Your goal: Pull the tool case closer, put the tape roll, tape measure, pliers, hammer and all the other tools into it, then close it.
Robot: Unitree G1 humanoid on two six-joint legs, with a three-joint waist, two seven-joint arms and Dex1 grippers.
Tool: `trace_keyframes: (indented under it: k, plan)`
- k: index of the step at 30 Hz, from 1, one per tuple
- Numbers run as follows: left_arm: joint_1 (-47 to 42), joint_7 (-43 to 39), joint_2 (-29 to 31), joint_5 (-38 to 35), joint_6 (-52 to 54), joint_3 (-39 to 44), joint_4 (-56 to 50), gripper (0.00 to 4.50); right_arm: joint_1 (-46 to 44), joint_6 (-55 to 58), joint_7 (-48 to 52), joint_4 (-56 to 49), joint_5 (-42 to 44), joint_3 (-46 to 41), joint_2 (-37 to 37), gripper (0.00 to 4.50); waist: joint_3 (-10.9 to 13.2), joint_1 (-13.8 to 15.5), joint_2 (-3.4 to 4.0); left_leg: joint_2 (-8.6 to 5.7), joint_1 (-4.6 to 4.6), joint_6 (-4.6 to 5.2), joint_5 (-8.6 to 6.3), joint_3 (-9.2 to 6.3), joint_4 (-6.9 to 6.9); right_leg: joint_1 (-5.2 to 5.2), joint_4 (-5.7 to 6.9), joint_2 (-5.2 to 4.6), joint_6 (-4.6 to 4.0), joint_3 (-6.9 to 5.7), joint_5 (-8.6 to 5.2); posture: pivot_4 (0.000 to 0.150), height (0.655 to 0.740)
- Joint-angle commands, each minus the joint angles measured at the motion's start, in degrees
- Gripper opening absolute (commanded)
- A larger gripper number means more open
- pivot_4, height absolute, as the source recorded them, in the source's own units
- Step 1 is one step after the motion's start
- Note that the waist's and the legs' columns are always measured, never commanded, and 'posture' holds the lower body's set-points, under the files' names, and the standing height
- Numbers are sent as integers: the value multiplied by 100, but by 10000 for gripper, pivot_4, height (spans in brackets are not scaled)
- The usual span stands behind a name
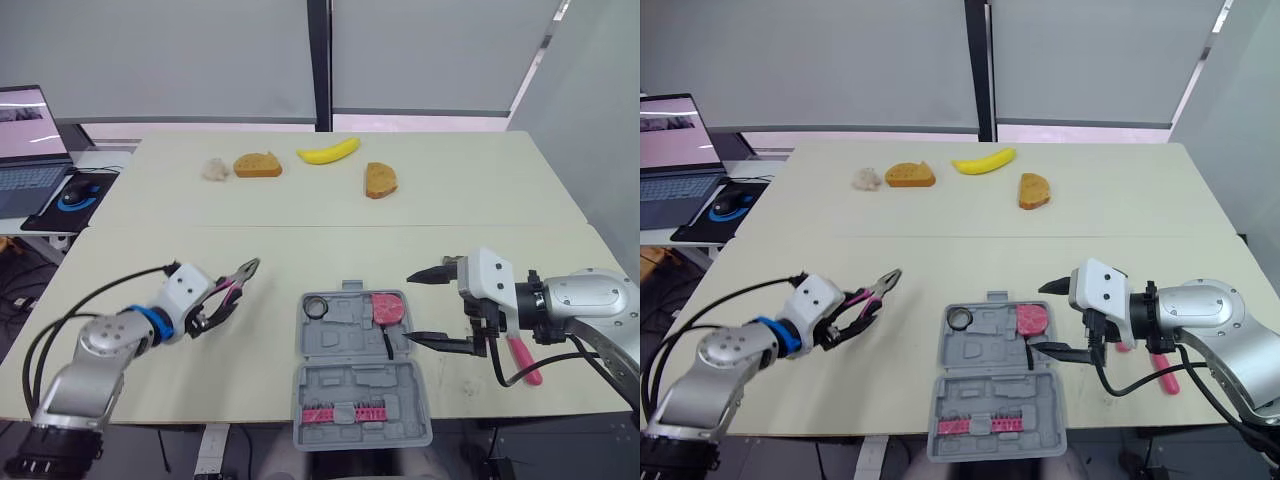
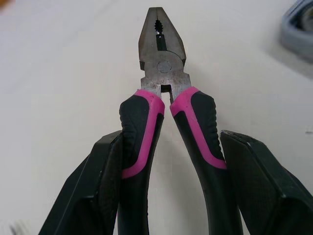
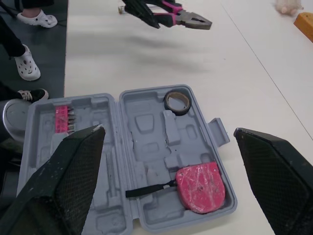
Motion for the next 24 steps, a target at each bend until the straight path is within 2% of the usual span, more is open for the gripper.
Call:
trace_keyframes:
  k: [1, 5, 10, 17, 24]
  plan:
    - [-597, -729, -92, 27, -235, -755, -373, 27082, 117, 94, -175, -327, 117, -331, -76, 45000, -1, -9, -2, 0, -1, 1, 0, 5, -1, 0, -5, 0, 2, 3, 1, 1500, 7400]
    - [-1318, -1432, -415, 80, -289, -1581, -257, 27082, 301, 181, -384, -609, 76, -421, -138, 45000, 2, -51, -7, -1, -10, 4, -2, 7, -3, -7, -2, 4, 6, 2, 4, 1500, 7400]
    - [-2102, -1886, -916, 271, -224, -2300, 73, 27082, 433, 517, -838, -906, -89, -220, -188, 45000, 3, -172, -7, 6, -5, 5, -1, 4, -4, -9, 16, 20, -2, -3, -3, 1500, 7400]
    - [-2485, -2258, -1219, 396, -184, -2671, 200, 27082, -74, 739, -1061, -798, -801, 991, -217, 45000, 5, -237, -9, 6, 3, 7, 1, 5, 1, -5, 21, 25, 2, -1, -1, 1500, 7400]
    - [-2498, -2409, -1217, 481, -129, -2753, 154, 27082, -1131, 1112, -1011, -100, -1329, 2315, 396, 45000, 6, -273, -12, 5, 0, 5, 2, -2, 1, -6, 20, 27, 1, -2, -1, 1500, 7400]
